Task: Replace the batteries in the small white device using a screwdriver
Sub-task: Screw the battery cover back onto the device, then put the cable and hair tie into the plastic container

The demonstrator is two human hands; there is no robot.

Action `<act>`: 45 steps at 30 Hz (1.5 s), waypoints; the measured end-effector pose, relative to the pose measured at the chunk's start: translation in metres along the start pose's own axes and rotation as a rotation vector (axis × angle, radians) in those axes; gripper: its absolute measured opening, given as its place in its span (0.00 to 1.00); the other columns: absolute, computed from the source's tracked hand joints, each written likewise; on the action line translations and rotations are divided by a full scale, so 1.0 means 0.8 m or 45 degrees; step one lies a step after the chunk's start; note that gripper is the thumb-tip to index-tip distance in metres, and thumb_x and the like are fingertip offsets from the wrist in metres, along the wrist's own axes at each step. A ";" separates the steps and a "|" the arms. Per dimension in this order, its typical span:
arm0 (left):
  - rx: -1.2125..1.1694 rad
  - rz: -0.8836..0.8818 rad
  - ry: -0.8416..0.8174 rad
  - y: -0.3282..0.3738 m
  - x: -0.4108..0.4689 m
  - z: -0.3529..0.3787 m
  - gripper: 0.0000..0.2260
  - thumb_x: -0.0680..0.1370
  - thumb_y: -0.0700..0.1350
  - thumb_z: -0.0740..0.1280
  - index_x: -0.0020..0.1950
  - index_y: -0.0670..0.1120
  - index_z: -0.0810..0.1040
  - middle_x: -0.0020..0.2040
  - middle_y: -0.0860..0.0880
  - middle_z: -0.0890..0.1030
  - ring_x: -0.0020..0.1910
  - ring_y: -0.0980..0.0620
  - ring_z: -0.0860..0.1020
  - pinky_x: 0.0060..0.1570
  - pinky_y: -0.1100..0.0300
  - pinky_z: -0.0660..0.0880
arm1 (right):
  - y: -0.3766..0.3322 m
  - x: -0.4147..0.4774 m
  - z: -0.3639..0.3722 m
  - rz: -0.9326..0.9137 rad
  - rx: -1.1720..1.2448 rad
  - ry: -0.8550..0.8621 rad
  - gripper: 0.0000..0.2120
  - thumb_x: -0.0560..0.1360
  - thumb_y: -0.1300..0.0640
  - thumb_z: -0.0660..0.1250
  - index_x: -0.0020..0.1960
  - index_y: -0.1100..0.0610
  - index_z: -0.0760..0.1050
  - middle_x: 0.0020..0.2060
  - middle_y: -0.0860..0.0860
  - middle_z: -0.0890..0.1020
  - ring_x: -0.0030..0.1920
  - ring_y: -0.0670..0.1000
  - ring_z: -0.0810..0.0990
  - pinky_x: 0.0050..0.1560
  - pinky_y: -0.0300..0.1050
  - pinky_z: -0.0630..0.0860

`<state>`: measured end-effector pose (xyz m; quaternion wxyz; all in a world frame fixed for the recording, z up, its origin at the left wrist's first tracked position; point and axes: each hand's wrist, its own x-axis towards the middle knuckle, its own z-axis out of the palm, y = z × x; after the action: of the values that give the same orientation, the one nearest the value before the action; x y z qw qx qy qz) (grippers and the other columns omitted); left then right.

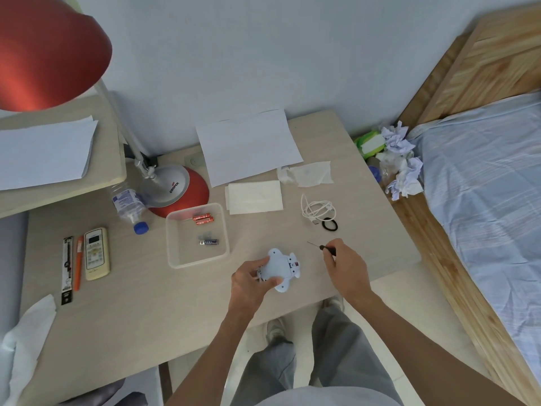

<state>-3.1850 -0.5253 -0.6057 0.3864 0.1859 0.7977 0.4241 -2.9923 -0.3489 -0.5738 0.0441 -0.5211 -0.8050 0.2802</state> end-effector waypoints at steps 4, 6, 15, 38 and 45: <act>-0.074 -0.004 0.005 -0.007 -0.002 0.001 0.30 0.65 0.45 0.89 0.66 0.51 0.86 0.59 0.55 0.85 0.58 0.54 0.83 0.58 0.57 0.84 | 0.014 -0.001 0.028 -0.002 -0.148 -0.019 0.07 0.86 0.50 0.64 0.55 0.52 0.77 0.45 0.47 0.83 0.44 0.52 0.82 0.44 0.50 0.78; -0.095 -0.016 0.010 -0.012 -0.002 -0.001 0.30 0.65 0.44 0.89 0.65 0.51 0.86 0.59 0.55 0.86 0.57 0.54 0.84 0.59 0.58 0.83 | 0.020 -0.002 0.041 -0.017 -0.272 -0.014 0.07 0.85 0.50 0.66 0.52 0.53 0.78 0.44 0.48 0.81 0.43 0.53 0.81 0.41 0.49 0.77; 0.099 0.052 -0.073 -0.005 -0.005 -0.009 0.33 0.66 0.48 0.88 0.69 0.53 0.83 0.61 0.58 0.83 0.58 0.57 0.82 0.61 0.56 0.82 | 0.001 0.001 0.044 -0.015 -0.444 -0.068 0.12 0.83 0.47 0.70 0.52 0.56 0.79 0.48 0.53 0.79 0.48 0.55 0.79 0.45 0.51 0.78; 1.492 1.008 0.081 0.242 0.010 0.000 0.33 0.86 0.63 0.61 0.85 0.46 0.63 0.81 0.38 0.68 0.77 0.35 0.70 0.77 0.42 0.70 | -0.027 -0.014 -0.118 0.072 -0.373 0.113 0.37 0.88 0.42 0.59 0.89 0.54 0.47 0.88 0.59 0.53 0.87 0.60 0.56 0.83 0.54 0.65; 1.543 0.968 -0.009 0.244 0.041 0.031 0.33 0.86 0.64 0.60 0.86 0.48 0.60 0.84 0.39 0.65 0.78 0.37 0.70 0.78 0.42 0.69 | -0.020 0.007 -0.123 0.143 -0.307 0.105 0.32 0.89 0.44 0.58 0.89 0.52 0.53 0.87 0.57 0.58 0.86 0.59 0.60 0.82 0.55 0.65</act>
<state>-3.1926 -0.3797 -0.4689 0.0433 0.6345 0.7716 0.0112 -2.9723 -0.3089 -0.4840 -0.0013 -0.5781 -0.7998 0.1618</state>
